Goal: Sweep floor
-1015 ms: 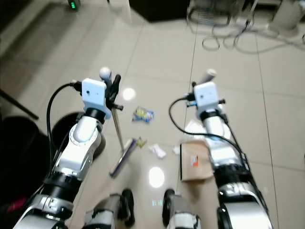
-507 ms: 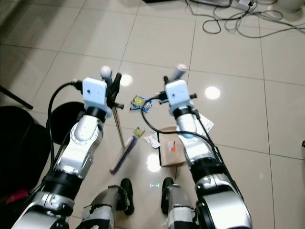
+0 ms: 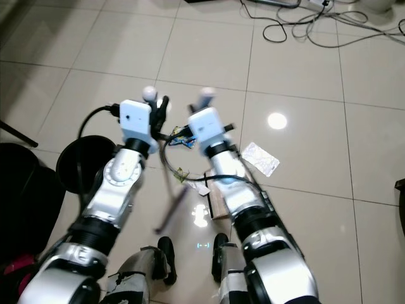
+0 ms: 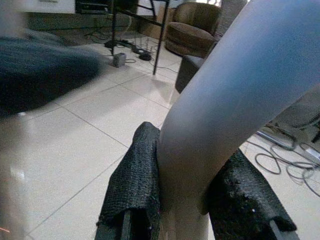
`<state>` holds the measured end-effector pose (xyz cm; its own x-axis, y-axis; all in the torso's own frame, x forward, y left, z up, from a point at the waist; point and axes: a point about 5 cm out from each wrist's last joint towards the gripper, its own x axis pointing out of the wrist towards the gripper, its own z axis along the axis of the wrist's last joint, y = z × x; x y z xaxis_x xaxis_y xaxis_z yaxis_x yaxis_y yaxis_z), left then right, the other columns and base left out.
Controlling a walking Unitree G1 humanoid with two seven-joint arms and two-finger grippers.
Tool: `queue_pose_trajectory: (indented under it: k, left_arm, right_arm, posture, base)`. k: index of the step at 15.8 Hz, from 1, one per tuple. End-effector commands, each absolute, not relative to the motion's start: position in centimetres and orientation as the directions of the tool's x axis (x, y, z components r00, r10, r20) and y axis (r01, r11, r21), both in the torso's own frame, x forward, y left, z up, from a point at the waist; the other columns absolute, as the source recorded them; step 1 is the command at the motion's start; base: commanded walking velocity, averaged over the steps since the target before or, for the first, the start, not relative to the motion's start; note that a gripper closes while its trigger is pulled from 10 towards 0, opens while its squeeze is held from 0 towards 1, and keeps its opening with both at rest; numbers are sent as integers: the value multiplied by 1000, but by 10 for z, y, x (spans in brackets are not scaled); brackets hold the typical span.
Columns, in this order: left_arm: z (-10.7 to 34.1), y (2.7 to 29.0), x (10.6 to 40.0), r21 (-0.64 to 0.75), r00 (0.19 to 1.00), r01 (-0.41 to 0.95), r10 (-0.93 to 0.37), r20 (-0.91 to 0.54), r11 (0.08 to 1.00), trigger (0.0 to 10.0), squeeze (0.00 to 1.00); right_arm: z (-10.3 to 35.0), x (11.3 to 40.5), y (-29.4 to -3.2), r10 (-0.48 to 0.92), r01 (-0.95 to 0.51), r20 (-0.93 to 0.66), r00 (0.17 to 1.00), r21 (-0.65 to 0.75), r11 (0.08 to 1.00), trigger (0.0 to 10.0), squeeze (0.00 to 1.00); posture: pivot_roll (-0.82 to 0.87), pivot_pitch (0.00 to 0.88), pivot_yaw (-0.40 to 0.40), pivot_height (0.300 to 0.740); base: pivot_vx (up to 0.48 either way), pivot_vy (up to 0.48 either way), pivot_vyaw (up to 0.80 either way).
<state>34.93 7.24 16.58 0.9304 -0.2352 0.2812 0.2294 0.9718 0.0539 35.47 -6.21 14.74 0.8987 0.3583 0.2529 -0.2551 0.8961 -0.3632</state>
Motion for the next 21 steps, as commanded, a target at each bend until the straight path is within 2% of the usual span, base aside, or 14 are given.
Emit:
queue_pose_trajectory:
  k: [1,6,8,10,14,16,21]
  left_arm:
    - [167,70,349,23,928,233,-229,294,972,10000,0]
    - [182,68,352,-78,913,244,-202,354,967,10000,0]
    - [198,66,349,-140,876,326,-243,416,935,10000,0]
    - [205,70,349,-105,858,340,-262,443,935,10000,0]
    - [225,104,356,173,816,240,-295,497,955,10000,0]
    - [225,110,359,212,817,238,-314,485,948,10000,0]
    - [186,103,366,342,864,201,-331,381,918,10000,0]
  right_arm:
    - [117,345,-57,360,-304,129,924,-323,897,10000,0]
    - [111,338,-55,336,-301,116,935,-243,922,10000,0]
    - [109,335,-61,316,-293,112,942,-178,939,10000,0]
    - [111,334,-66,307,-290,121,944,-135,947,10000,0]
    - [108,327,-79,322,-306,109,940,-141,941,10000,0]
    - [104,323,-81,335,-320,92,938,-151,935,10000,0]
    - [106,311,-74,345,-335,85,935,-113,936,10000,0]
  posture:
    - [14,350,47,740]
    - [14,314,42,740]
    - [14,299,43,740]
    - [13,294,45,740]
    - [11,279,44,740]
    - [8,287,45,740]
    - [-46,314,42,740]
  base:
    - [0,0,0]
    - [0,0,0]
    - [0,0,0]
    - [0,0,0]
    - [0,0,0]
    - [0,0,0]
    - [0,0,0]
